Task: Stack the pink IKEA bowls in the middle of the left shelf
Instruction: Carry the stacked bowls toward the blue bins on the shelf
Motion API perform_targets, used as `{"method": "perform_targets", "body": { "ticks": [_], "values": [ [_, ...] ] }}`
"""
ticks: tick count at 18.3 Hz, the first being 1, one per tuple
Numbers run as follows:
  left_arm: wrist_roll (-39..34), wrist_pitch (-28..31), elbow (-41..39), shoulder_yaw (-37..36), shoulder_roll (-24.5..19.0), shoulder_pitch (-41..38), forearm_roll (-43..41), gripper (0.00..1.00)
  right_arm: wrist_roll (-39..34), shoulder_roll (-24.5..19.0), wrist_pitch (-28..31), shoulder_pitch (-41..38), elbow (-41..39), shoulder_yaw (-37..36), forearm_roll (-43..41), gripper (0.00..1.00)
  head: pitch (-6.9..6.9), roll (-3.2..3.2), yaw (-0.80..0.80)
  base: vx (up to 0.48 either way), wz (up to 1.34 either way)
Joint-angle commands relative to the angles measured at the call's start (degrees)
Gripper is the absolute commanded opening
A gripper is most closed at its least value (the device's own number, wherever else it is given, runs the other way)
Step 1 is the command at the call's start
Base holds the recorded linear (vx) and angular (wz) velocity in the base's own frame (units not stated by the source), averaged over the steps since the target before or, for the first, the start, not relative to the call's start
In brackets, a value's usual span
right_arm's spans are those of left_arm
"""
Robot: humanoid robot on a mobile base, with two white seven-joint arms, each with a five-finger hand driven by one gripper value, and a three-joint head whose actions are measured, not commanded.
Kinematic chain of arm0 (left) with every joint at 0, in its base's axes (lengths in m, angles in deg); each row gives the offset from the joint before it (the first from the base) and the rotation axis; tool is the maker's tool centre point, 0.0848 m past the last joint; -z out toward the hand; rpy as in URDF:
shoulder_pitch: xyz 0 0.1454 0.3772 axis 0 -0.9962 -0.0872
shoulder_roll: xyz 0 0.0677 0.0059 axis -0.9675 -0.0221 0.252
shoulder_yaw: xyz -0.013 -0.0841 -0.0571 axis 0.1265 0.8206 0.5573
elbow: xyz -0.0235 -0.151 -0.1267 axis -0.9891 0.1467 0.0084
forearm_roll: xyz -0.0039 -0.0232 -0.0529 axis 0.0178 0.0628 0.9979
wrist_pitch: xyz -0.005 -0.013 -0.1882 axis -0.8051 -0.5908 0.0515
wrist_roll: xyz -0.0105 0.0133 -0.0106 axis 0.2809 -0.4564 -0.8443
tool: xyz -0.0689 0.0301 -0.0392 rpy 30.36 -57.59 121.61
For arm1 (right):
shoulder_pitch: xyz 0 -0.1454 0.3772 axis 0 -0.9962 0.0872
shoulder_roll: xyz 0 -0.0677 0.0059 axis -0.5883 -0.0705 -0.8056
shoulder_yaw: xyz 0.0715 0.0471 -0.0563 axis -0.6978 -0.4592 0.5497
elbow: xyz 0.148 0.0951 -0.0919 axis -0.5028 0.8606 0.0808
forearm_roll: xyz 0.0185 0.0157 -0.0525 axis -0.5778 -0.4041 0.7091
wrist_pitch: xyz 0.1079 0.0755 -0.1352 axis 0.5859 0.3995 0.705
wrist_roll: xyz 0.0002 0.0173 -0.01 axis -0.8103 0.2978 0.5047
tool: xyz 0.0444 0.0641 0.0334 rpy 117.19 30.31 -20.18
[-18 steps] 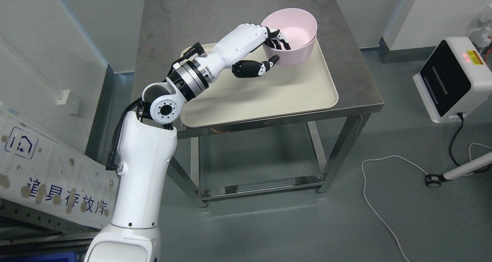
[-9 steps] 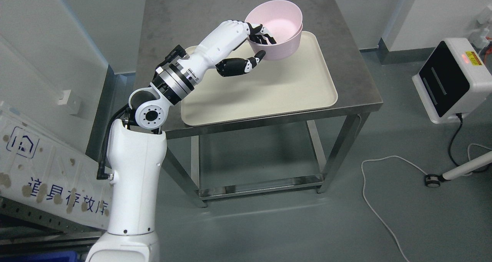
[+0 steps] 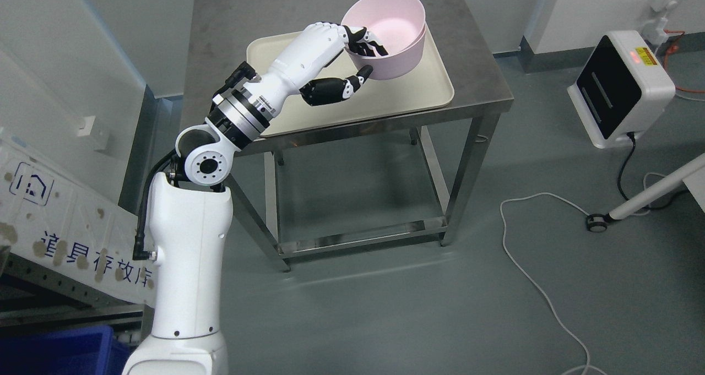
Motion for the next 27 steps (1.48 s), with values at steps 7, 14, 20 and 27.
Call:
{"method": "perform_targets", "body": {
  "ticks": [7, 14, 20, 27],
  "values": [
    [-0.06, -0.76, -2.53, 1.88, -1.0, -0.08, 0.07, 0.01, 0.04, 1.0, 0.19, 0.0, 0.01, -0.62, 0.44, 1.0, 0.0, 0.0, 0.0, -0.358, -0.1],
    [-0.15, -1.55, -3.76, 1.97, -1.0, -0.08, 0.16, 0.01, 0.04, 1.0, 0.19, 0.0, 0.01, -0.62, 0.44, 1.0, 0.0, 0.0, 0.0, -0.412, 0.29],
    [-0.15, -1.55, -4.64, 1.97, -1.0, 0.44, 0.95, 0.01, 0.04, 1.0, 0.19, 0.0, 0.01, -0.62, 0.44, 1.0, 0.0, 0.0, 0.0, -0.361, 0.46],
    [-0.15, -1.55, -4.91, 1.88, -1.0, 0.88, 2.09, 0.02, 0.04, 1.0, 0.19, 0.0, -0.08, -0.62, 0.44, 1.0, 0.0, 0.0, 0.0, -0.263, 0.84]
  ]
}}
